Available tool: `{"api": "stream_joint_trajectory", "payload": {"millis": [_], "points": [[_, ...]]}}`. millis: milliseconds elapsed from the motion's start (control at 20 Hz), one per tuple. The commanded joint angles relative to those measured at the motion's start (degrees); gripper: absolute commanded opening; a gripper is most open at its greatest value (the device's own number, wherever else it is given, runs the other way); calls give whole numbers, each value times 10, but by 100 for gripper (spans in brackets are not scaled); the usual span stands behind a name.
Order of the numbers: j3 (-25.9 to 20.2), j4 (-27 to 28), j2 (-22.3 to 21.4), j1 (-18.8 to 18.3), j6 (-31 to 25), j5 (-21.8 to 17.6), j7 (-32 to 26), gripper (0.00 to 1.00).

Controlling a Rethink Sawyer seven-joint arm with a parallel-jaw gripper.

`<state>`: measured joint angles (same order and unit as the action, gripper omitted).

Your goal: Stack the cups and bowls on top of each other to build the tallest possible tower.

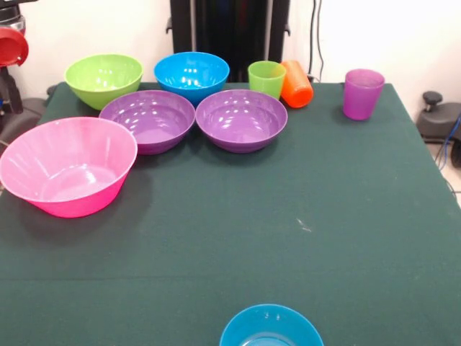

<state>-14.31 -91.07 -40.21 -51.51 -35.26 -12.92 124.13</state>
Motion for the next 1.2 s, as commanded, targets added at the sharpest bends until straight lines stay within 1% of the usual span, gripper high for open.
{"api": "stream_joint_trajectory", "payload": {"millis": [50, 100, 200, 250, 350, 450, 550, 700, 750, 850, 1000, 1050, 1200], "points": [[7, 5, -16, 27, -3, -86, -80, 100], [5, 5, -15, 28, -8, -83, -79, 100], [2, 10, -14, 43, -22, -74, -58, 100], [2, 10, -16, 56, -26, -64, -34, 100], [4, 28, -6, 76, -31, -60, -10, 100], [5, 53, 10, 88, -41, -55, -1, 100], [6, 68, 19, 93, -52, -51, -3, 100], [12, 74, 22, 98, -65, -44, -4, 100], [8, 70, 24, 94, -63, -38, -7, 100], [7, 77, 31, 97, -60, -31, 0, 100], [13, 96, 51, 114, -49, -22, 29, 100], [12, 105, 62, 121, -42, -14, 42, 100], [18, 112, 71, 142, -34, 2, 72, 100]]}}
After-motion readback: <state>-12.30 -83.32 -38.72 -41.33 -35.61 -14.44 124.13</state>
